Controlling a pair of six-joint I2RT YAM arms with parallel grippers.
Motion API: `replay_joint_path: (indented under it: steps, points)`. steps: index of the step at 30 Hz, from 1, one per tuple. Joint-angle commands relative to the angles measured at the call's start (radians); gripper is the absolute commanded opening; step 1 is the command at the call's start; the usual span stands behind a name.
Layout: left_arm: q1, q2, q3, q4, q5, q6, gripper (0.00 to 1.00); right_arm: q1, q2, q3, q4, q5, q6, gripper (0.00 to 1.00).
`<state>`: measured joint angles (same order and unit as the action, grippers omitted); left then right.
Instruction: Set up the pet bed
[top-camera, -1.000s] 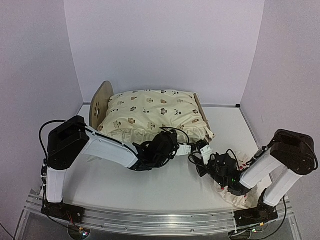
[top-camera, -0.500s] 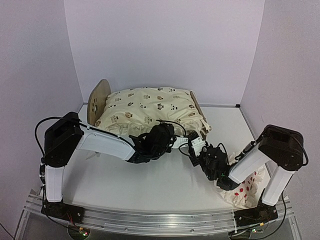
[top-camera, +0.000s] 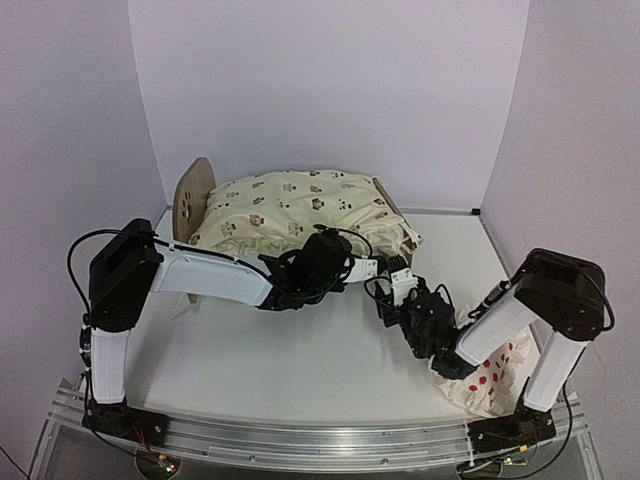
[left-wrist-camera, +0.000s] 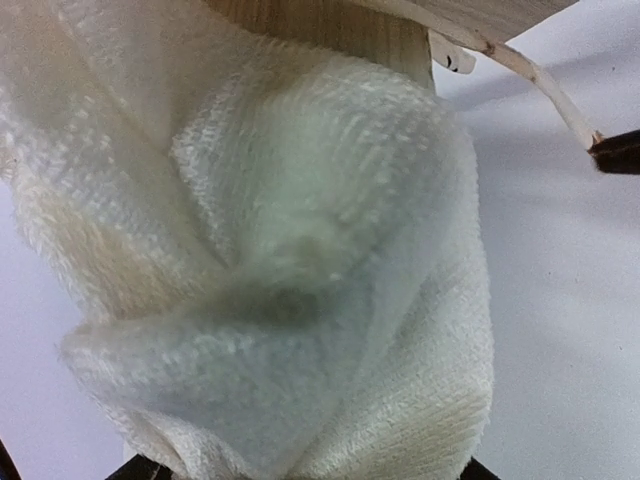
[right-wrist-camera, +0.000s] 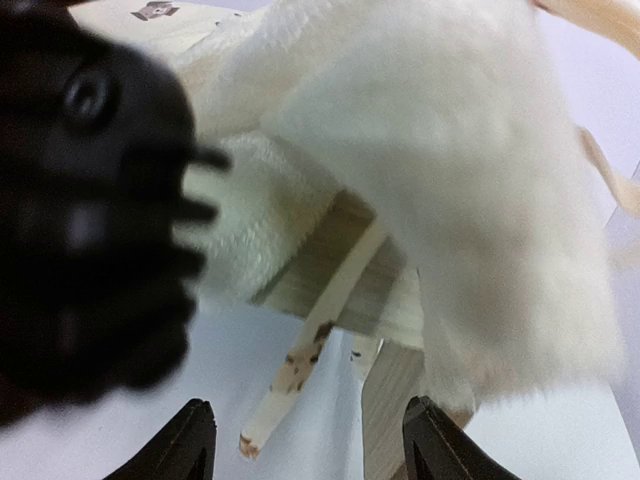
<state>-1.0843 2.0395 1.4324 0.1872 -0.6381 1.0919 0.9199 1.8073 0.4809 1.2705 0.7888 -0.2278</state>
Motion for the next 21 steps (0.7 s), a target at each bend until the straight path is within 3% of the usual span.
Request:
replay_joint_path:
  steps: [1, 5, 8, 14, 21]
  points:
    - [0.022, -0.059, 0.163, 0.166, -0.045, -0.096, 0.46, -0.022, -0.164, -0.143, -0.054, -0.011, 0.190, 0.68]
    - [0.032, -0.041, 0.200, 0.134, -0.034, -0.112, 0.46, -0.030, -0.326, -0.159, -0.325, -0.092, 0.372, 0.68]
    - [0.033, -0.025, 0.239, 0.105, -0.043, -0.127, 0.47, -0.055, -0.382, -0.168, -0.393, -0.157, 0.478, 0.65]
    - [0.039, -0.012, 0.303, 0.055, -0.048, -0.159, 0.47, -0.145, -0.322, -0.151, -0.358, -0.393, 0.767, 0.56]
    - [0.044, 0.013, 0.383, -0.016, -0.047, -0.193, 0.48, -0.147, -0.194, -0.066, -0.232, -0.381, 0.759, 0.53]
